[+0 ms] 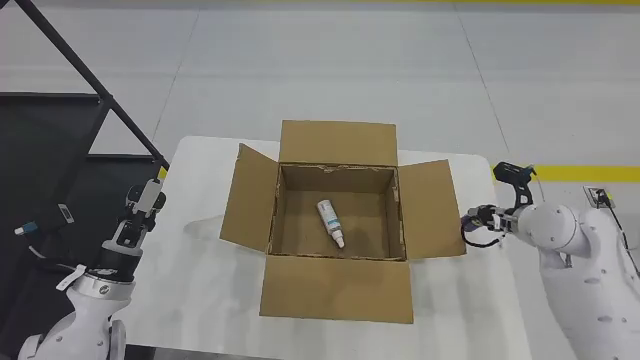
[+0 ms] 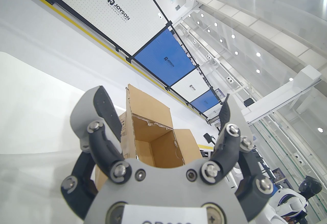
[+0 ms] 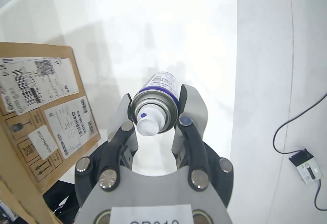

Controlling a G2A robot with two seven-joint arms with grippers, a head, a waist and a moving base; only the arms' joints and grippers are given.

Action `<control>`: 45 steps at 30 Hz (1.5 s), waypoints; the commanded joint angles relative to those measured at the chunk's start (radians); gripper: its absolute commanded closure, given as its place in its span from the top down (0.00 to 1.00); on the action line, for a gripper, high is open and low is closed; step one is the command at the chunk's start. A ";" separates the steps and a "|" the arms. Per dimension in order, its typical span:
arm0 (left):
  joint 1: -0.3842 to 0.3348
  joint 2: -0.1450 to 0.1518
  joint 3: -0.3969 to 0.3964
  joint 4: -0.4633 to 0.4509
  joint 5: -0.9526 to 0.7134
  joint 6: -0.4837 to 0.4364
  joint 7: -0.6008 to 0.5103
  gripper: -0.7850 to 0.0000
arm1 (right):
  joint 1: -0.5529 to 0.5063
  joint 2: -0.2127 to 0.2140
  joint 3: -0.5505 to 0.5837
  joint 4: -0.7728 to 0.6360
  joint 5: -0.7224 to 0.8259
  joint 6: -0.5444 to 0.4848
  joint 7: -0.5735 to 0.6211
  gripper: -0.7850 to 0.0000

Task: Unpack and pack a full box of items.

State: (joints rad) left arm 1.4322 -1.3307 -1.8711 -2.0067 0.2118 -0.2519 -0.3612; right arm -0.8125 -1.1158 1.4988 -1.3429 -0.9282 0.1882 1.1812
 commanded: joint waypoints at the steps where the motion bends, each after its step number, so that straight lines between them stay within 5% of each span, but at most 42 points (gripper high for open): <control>1: 0.000 0.000 0.000 0.000 0.000 0.000 0.000 1.00 | 0.021 -0.001 -0.020 0.036 -0.007 0.001 0.014 0.00; 2: 0.000 0.000 0.000 0.000 0.000 0.000 0.000 1.00 | 0.031 -0.002 -0.026 0.051 -0.004 -0.004 0.019 0.05; 5: 0.000 0.000 0.000 0.000 0.000 0.000 0.000 1.00 | 0.050 -0.002 -0.037 0.091 0.007 -0.014 0.017 0.42; 8: 0.000 0.000 0.000 0.000 0.000 0.000 0.000 1.00 | 0.059 -0.002 -0.044 0.117 0.015 -0.021 0.015 0.54; 10: 0.000 0.000 0.000 0.000 0.000 0.000 0.000 1.00 | 0.062 -0.002 -0.046 0.128 0.020 -0.025 0.011 0.79; 15: 0.000 0.000 0.000 0.000 0.000 0.000 0.000 1.00 | 0.055 0.002 -0.040 0.130 0.031 -0.022 0.002 1.00; 19: 0.000 0.000 0.000 0.000 0.000 0.000 0.000 1.00 | 0.035 0.007 -0.009 0.084 0.027 0.037 -0.044 1.00; 25: 0.000 0.000 0.000 0.000 0.000 0.000 0.000 1.00 | -0.130 0.017 0.122 -0.359 0.031 0.189 -0.214 1.00; 31: 0.000 0.000 0.000 0.000 0.000 0.000 0.000 1.00 | -0.163 0.015 0.031 -0.671 0.019 0.124 -0.192 1.00; 37: 0.000 0.000 0.000 0.000 0.000 0.000 0.000 1.00 | 0.083 -0.016 -0.305 -0.535 0.017 0.007 -0.081 1.00; 45: 0.000 0.000 0.000 0.000 0.000 0.000 0.000 1.00 | 0.397 -0.146 -0.748 -0.113 0.214 -0.096 -0.062 1.00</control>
State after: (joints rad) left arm 1.4322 -1.3307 -1.8711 -2.0067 0.2118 -0.2519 -0.3612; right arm -0.4436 -1.2445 0.8009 -1.5182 -0.7741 0.1114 1.1273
